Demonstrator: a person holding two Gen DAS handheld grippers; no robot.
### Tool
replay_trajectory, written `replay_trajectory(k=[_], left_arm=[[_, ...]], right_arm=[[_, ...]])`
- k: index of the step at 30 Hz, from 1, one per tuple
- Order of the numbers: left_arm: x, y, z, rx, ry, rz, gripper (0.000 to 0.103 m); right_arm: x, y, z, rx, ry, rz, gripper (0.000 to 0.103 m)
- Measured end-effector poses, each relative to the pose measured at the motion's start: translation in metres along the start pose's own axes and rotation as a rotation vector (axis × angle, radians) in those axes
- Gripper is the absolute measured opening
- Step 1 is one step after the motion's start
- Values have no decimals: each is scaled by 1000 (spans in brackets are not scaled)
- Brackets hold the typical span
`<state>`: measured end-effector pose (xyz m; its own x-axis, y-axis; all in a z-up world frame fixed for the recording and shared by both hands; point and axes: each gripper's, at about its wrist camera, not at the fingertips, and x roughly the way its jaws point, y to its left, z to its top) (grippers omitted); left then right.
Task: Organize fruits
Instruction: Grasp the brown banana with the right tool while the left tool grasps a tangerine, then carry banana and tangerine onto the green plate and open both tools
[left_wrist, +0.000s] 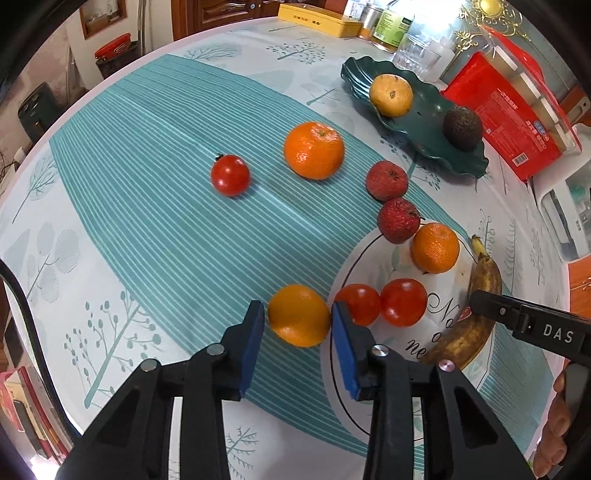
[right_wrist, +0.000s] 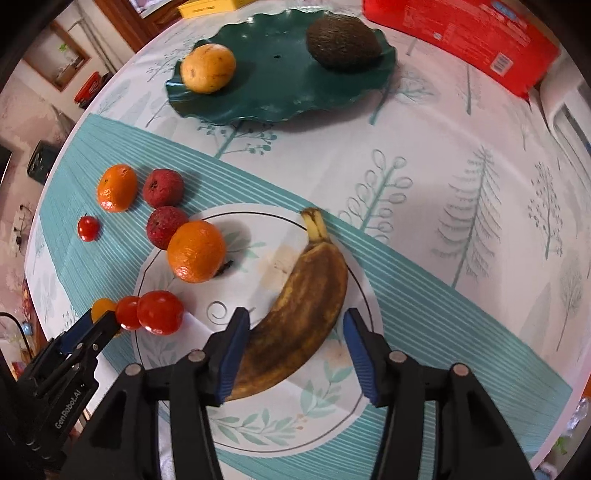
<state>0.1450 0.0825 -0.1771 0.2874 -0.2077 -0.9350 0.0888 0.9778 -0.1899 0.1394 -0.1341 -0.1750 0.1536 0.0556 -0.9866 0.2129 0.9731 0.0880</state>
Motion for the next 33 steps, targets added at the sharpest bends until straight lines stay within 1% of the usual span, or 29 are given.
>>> replay_trajectory(k=[2, 4, 10, 13, 14, 15, 16, 17, 22, 26, 33], left_arm=[[2, 0, 1, 0, 7, 2, 34], [5, 1, 0, -6, 17, -2, 34], [5, 2, -1, -1, 16, -3, 34], [5, 3, -1, -3, 11, -7, 33], [4, 3, -2, -3, 9, -10, 33], [5, 3, -2, -4, 7, -15, 33], [4, 4, -3, -7, 7, -20, 32], [3, 4, -4, -7, 5, -23, 32], [-12, 4, -6, 2, -23, -26, 32], [-30, -1, -5, 19, -53, -32, 32], [-50, -20, 5, 57, -83, -52, 32]], right_arm=[[0, -1, -1, 12, -1, -2, 61], [0, -5, -2, 32, 3, 1, 62], [5, -14, -1, 109, 29, 17, 68], [9, -17, -2, 149, 61, 61, 69], [15, -16, -3, 155, 99, 93, 68], [17, -15, -4, 152, 110, 103, 71], [15, -10, -6, 125, 89, 87, 67], [14, -7, -6, 111, 82, 93, 58], [6, -6, -12, 86, 60, 132, 44], [-7, -6, -15, 44, 26, 138, 38], [-31, -13, -9, -5, -51, 118, 36]])
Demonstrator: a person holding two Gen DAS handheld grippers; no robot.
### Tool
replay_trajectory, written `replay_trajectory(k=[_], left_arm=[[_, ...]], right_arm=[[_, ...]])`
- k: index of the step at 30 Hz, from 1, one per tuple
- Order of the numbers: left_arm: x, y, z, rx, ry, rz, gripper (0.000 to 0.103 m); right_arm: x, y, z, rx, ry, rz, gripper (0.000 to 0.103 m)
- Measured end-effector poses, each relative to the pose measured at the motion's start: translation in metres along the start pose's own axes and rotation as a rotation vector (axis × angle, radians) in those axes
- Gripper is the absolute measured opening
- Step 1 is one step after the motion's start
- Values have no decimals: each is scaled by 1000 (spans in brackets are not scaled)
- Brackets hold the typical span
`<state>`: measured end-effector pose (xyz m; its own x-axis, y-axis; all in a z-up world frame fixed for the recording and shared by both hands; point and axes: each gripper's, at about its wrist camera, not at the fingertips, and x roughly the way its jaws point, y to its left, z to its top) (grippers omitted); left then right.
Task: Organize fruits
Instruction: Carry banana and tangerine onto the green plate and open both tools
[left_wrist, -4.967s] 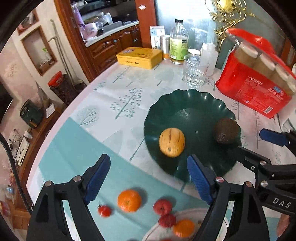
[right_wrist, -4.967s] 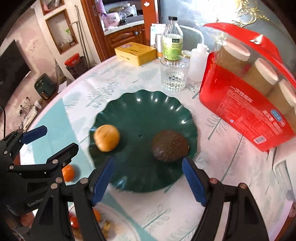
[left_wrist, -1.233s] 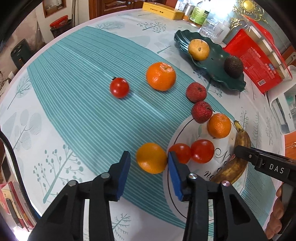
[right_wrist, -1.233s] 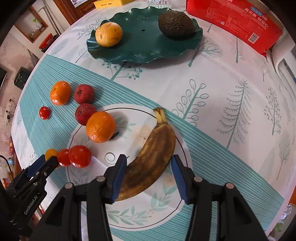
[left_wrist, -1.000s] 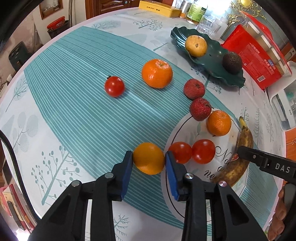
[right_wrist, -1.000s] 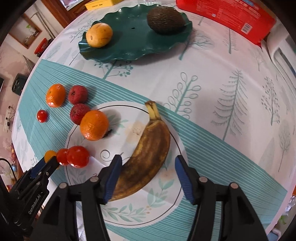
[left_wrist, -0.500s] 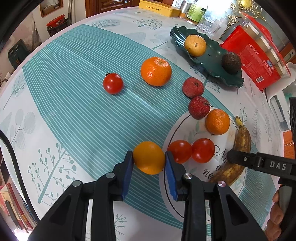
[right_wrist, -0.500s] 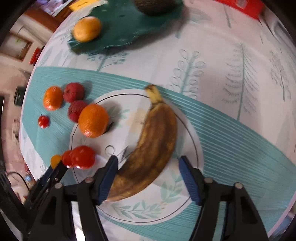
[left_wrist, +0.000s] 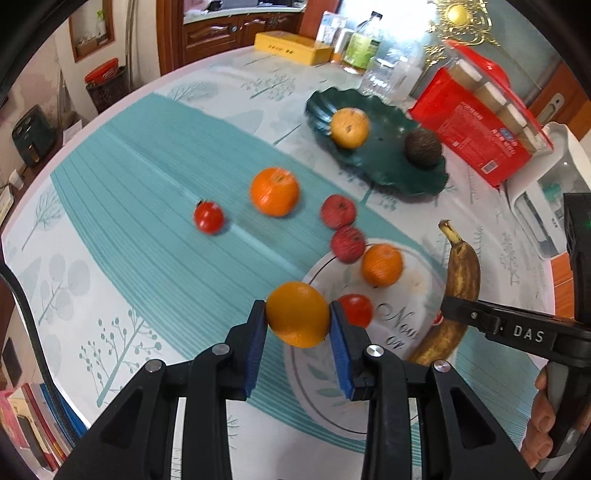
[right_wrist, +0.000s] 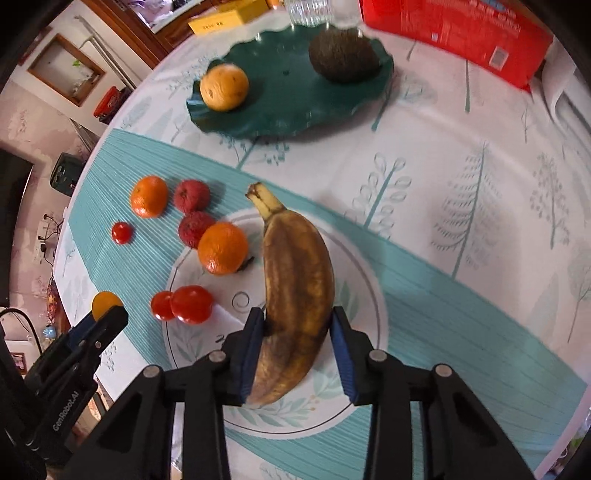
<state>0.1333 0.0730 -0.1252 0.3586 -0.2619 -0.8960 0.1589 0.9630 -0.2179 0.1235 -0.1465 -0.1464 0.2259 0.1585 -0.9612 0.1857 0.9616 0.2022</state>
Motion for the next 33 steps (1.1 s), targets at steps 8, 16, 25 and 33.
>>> replay_trajectory(k=[8, 16, 25, 33], left_arm=[[-14, -23, 35, 60, -27, -24, 32], [-12, -51, 115, 169, -81, -26, 32], [39, -57, 219, 188, -51, -27, 32], [111, -56, 258, 164, 33, -2, 32]], right_arm=[[-24, 11, 42, -63, -106, -27, 36], [-40, 13, 103, -110, -204, -91, 36], [-19, 22, 181, -148, -203, -118, 36], [25, 25, 210, -145, -143, -129, 37]])
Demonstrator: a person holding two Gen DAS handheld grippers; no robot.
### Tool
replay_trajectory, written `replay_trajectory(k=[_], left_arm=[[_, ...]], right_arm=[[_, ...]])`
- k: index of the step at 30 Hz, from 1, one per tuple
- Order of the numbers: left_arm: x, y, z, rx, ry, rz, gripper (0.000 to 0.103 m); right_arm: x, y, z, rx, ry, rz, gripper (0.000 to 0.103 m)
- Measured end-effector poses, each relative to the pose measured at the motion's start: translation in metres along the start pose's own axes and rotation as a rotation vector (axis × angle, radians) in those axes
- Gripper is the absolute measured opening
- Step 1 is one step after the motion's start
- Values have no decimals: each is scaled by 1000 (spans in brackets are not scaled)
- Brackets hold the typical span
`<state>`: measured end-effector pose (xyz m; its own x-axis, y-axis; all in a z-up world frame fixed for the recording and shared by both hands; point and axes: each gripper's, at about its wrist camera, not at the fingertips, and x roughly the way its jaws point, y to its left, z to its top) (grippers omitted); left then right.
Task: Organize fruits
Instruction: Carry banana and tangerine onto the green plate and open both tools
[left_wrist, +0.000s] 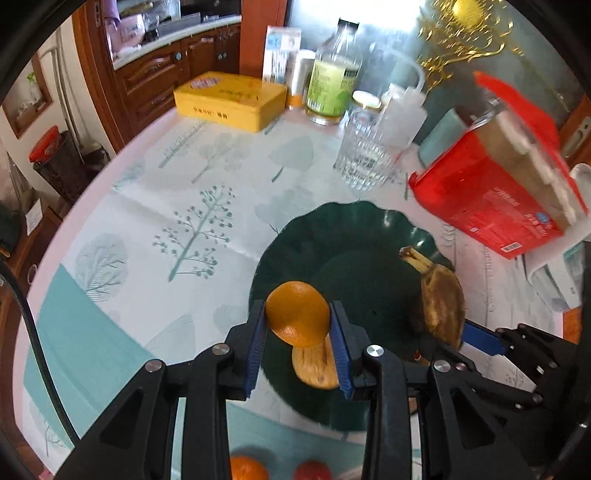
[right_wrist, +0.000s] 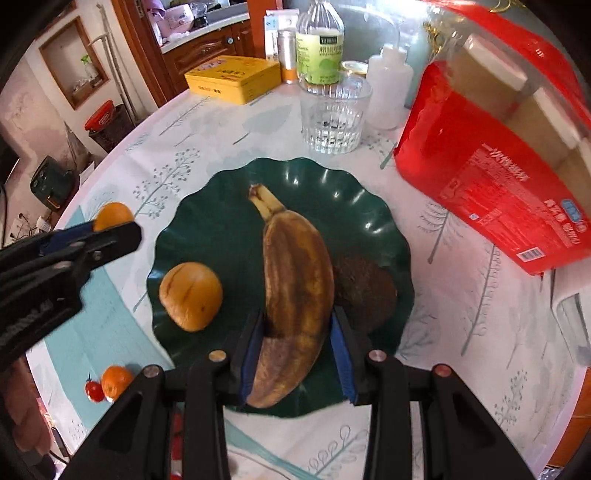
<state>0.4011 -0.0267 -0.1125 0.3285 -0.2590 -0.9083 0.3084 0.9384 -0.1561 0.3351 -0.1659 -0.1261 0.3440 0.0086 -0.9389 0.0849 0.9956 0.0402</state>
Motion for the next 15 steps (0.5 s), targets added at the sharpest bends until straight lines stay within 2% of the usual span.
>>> replay_trajectory(k=[4, 7, 12, 15], left_arm=[[25, -4, 4, -1, 30, -10, 32], [38, -10, 6, 5, 39, -14, 32], [50, -13, 7, 9, 56, -7, 32], [56, -13, 3, 12, 71, 4, 33]], right_arm=[[2, 0, 6, -24, -17, 21, 36], [1, 1, 10, -40, -39, -4, 37], [-1, -2, 8, -41, -52, 21, 37], [-2, -1, 6, -54, -63, 7, 37]])
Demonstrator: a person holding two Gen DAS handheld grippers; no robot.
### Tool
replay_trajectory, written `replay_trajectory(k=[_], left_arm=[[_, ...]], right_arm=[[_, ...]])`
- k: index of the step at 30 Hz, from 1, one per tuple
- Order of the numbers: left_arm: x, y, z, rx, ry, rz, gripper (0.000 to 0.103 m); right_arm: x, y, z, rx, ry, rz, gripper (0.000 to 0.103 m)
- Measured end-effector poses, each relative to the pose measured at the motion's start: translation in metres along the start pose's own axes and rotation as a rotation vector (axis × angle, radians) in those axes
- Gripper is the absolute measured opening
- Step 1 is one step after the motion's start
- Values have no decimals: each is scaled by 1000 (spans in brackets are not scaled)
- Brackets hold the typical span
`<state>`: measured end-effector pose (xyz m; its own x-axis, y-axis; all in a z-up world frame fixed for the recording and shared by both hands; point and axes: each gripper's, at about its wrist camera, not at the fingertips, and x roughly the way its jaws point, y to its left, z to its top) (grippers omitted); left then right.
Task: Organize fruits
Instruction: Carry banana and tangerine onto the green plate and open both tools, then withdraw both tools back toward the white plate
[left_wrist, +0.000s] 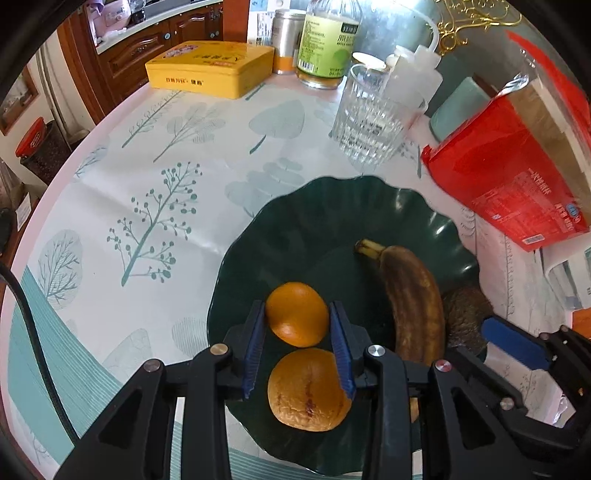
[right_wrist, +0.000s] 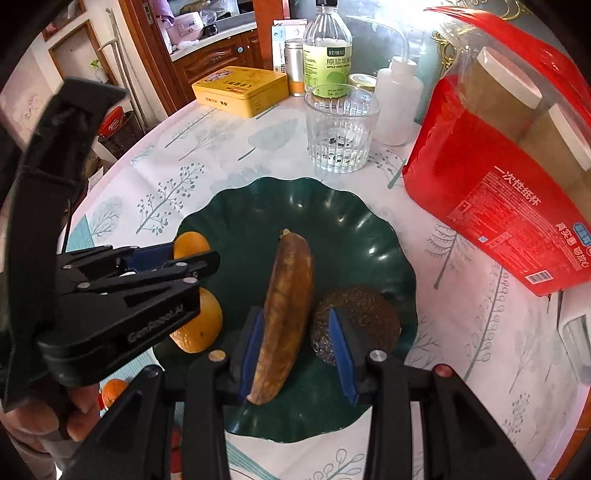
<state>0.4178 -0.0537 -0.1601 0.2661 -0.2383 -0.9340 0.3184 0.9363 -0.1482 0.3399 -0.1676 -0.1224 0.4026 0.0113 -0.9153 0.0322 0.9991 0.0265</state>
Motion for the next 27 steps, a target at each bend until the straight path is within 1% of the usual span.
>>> replay_trajectory(k=[2, 4, 6, 10, 12, 18, 22, 24, 26, 27], left_arm=[[0, 0, -3, 2, 5, 2, 36], [-3, 0, -5, 2, 3, 4, 43], [-9, 0, -8, 5, -8, 12, 53], [-25, -2, -15, 20, -30, 27, 60], [-34, -3, -21, 27, -39, 35, 66], [-63, -3, -40, 30, -53, 40, 72], [-90, -7, -56, 34, -75, 46, 75], [-102, -9, -64, 39, -88, 52, 77], [-116, -12, -74, 42, -105, 59, 79], [-122, -12, -77, 41, -111, 60, 80]], right_arm=[[-1, 1, -2, -8, -4, -12, 37], [-2, 0, -4, -7, -8, -16, 37], [-3, -2, -5, -2, -9, -12, 37], [-9, -5, -8, 8, -18, -14, 37], [-13, -6, -10, 14, -20, -13, 37], [-31, -7, -20, 21, -32, -7, 37], [-48, -7, -28, 22, -46, 0, 38], [-61, -7, -33, 26, -59, 6, 42], [-71, -7, -39, 26, -74, 11, 50], [-76, -7, -41, 24, -80, 12, 51]])
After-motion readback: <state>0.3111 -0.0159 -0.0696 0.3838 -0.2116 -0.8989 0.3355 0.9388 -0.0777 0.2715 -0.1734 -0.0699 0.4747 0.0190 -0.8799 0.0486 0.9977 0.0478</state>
